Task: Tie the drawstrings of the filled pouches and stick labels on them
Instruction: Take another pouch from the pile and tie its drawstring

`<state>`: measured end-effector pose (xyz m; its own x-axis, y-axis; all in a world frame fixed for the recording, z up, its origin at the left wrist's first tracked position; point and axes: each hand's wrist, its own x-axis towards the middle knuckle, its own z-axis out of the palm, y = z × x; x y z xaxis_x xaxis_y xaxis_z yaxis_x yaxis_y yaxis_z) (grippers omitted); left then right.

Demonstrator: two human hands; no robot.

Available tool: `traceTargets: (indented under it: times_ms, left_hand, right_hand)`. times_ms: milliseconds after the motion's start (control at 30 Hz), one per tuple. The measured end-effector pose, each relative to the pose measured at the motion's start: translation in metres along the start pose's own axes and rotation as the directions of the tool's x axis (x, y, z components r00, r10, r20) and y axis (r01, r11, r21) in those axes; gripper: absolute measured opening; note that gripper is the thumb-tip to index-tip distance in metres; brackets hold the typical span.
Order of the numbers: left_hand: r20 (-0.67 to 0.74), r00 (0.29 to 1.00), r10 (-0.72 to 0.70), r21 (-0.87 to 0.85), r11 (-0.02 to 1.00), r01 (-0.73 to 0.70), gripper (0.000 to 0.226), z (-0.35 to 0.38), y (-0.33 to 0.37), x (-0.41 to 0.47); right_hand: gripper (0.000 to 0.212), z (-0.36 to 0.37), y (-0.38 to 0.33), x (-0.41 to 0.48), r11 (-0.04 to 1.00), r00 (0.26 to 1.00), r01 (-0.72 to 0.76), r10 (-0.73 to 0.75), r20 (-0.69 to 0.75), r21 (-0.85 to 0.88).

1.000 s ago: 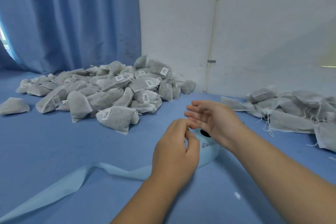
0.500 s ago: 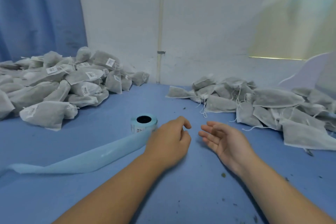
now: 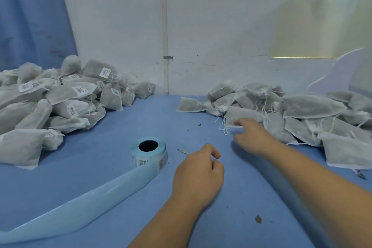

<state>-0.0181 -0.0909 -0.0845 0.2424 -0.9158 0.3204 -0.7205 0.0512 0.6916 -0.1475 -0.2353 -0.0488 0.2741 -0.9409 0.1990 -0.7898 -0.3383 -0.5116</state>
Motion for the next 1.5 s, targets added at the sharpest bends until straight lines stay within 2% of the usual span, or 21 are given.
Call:
traceTargets:
  times_ms: [100, 233, 333, 400, 467, 600, 733, 767, 867, 967, 1067, 1167, 1267, 1400, 1500]
  left_hand:
    - [0.017, 1.000, -0.024, -0.005, 1.000, 0.024, 0.018, -0.001, 0.000, 0.001]
    - [0.041, 0.998, -0.049, 0.013, 0.999, 0.049, 0.020, -0.001, 0.002, 0.000]
    - [0.057, 0.997, -0.058, 0.026, 0.998, 0.056, 0.022, -0.002, 0.003, 0.000]
    - [0.064, 0.996, -0.057, 0.048, 0.997, 0.054, 0.024, -0.002, 0.002, 0.001]
    - [0.070, 0.996, -0.054, 0.075, 0.996, 0.049, 0.025, -0.002, 0.002, 0.000]
    - [0.085, 0.995, -0.045, 0.104, 0.994, 0.036, 0.026, 0.000, 0.002, 0.000]
    - [0.084, 0.996, -0.023, 0.103, 0.995, 0.015, 0.026, -0.001, 0.001, 0.001]
    - [0.077, 0.997, -0.022, 0.097, 0.995, 0.014, 0.027, -0.002, 0.001, 0.001]
    - [0.027, 0.999, -0.025, 0.038, 0.999, 0.024, 0.026, -0.002, 0.001, 0.000]
    - [-0.060, 0.998, 0.010, 0.002, 1.000, -0.010, 0.027, -0.002, 0.001, -0.001]
    - [-0.105, 0.988, 0.114, 0.061, 0.992, -0.108, 0.043, -0.001, 0.003, -0.002]
    - [-0.103, 0.970, 0.219, 0.174, 0.964, -0.199, 0.060, -0.003, 0.005, -0.006]
    - [-0.043, 0.964, 0.263, 0.303, 0.923, -0.238, 0.065, -0.004, 0.006, -0.008]
    - [0.000, 0.959, 0.283, 0.444, 0.859, -0.254, 0.060, -0.005, 0.007, -0.009]
    - [-0.027, 0.961, 0.276, 0.507, 0.832, -0.225, 0.044, -0.003, 0.007, -0.010]
  right_hand:
    - [0.056, -0.004, -0.002, 0.033, 0.982, 0.998, 0.059, -0.053, 0.033, -0.181]
    - [0.065, -0.004, 0.006, 0.057, 0.930, 0.999, -0.015, 0.032, 0.041, -0.366]
    - [0.052, -0.001, 0.011, 0.065, 0.878, 0.995, -0.066, 0.092, 0.031, -0.475]
    - [0.045, 0.001, 0.012, 0.070, 0.875, 0.995, -0.073, 0.099, 0.028, -0.479]
    - [0.040, 0.001, 0.014, 0.073, 0.860, 0.995, -0.036, 0.077, 0.061, -0.508]
    - [0.038, -0.002, 0.016, 0.071, 0.768, 0.994, 0.009, 0.063, 0.089, -0.640]
    - [0.040, 0.000, 0.022, 0.062, 0.753, 0.993, 0.115, -0.101, 0.058, -0.647]
    - [0.036, 0.001, 0.021, 0.058, 0.751, 0.985, 0.167, -0.158, 0.072, -0.639]
    - [0.009, -0.001, 0.015, 0.036, 0.805, 0.956, 0.289, -0.268, 0.118, -0.518]
    - [0.015, -0.002, 0.007, 0.000, 0.851, 0.920, 0.391, -0.344, 0.190, -0.351]
    - [0.024, -0.005, 0.000, -0.040, 0.872, 0.877, 0.466, -0.433, 0.210, -0.149]
    - [0.041, -0.010, 0.000, -0.071, 0.916, 0.890, 0.400, -0.397, 0.226, 0.034]
    - [0.056, -0.014, 0.008, -0.089, 0.943, 0.945, 0.269, -0.298, 0.135, 0.197]
    - [0.062, -0.009, 0.019, -0.106, 0.965, 0.984, 0.162, -0.173, 0.034, 0.206]
    - [0.048, -0.005, 0.018, -0.112, 0.964, 0.974, 0.222, -0.226, 0.006, 0.148]
